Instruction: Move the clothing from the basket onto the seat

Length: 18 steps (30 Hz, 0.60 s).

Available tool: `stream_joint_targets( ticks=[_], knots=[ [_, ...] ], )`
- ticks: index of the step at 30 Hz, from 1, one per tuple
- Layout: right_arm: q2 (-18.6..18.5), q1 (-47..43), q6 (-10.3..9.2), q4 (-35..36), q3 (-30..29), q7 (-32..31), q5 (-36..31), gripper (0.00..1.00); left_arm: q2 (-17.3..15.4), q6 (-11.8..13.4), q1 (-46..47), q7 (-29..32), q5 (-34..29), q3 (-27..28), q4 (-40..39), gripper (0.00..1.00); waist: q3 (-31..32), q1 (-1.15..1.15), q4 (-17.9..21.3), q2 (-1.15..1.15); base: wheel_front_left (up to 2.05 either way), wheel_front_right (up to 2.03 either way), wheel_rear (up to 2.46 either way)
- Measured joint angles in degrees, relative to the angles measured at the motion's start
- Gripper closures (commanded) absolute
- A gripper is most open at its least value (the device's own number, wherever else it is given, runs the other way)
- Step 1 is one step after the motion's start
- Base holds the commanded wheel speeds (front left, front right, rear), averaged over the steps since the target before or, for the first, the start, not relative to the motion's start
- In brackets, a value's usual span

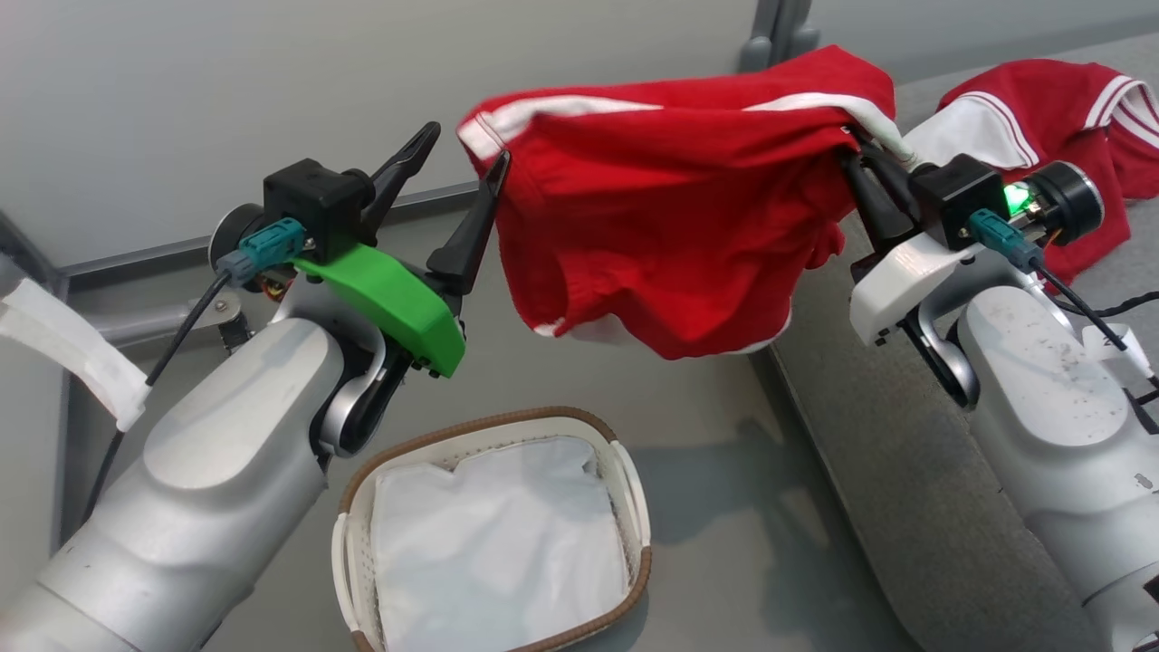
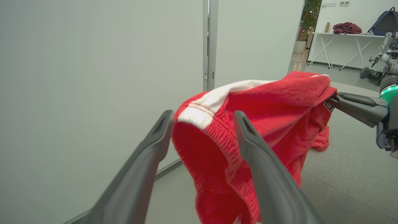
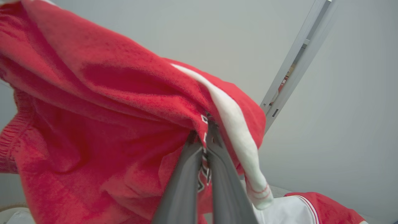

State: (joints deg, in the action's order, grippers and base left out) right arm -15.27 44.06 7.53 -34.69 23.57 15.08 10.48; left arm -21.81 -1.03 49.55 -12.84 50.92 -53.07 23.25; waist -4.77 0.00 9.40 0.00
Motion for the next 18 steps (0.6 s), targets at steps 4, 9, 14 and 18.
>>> stream_joint_targets(
  ticks=[4, 9, 14, 18],
  knots=[
    [-1.3, -0.1, 0.00, 0.7, -1.3, 0.0, -0.3, 1.00, -0.2, 0.1, -1.5, -0.9, 0.0, 0.2, -0.2, 0.00, -0.5, 0.00, 2.4, 0.00, 0.00, 0.00, 0.00],
    [-2.7, -0.9, 0.00, 1.7, -3.0, 0.0, -0.5, 1.00, 0.6, 0.0, -3.5, -1.4, -1.1, -0.3, -0.9, 0.00, -1.2, 0.00, 5.8, 0.00, 0.00, 0.00, 0.00],
    [-4.1, -2.1, 0.00, 3.0, -5.0, -0.3, -0.9, 1.00, 2.1, -0.3, -5.3, -1.8, -2.2, -1.5, -1.6, 0.00, -1.9, 0.00, 9.5, 0.00, 0.00, 0.00, 0.00],
    [-4.7, -3.2, 0.00, 4.3, -6.6, -0.7, -1.1, 1.00, 3.0, -0.5, -6.2, -1.8, -3.3, -3.3, -1.5, 0.00, -2.6, 0.00, 12.6, 0.00, 0.00, 0.00, 0.00]
  ],
)
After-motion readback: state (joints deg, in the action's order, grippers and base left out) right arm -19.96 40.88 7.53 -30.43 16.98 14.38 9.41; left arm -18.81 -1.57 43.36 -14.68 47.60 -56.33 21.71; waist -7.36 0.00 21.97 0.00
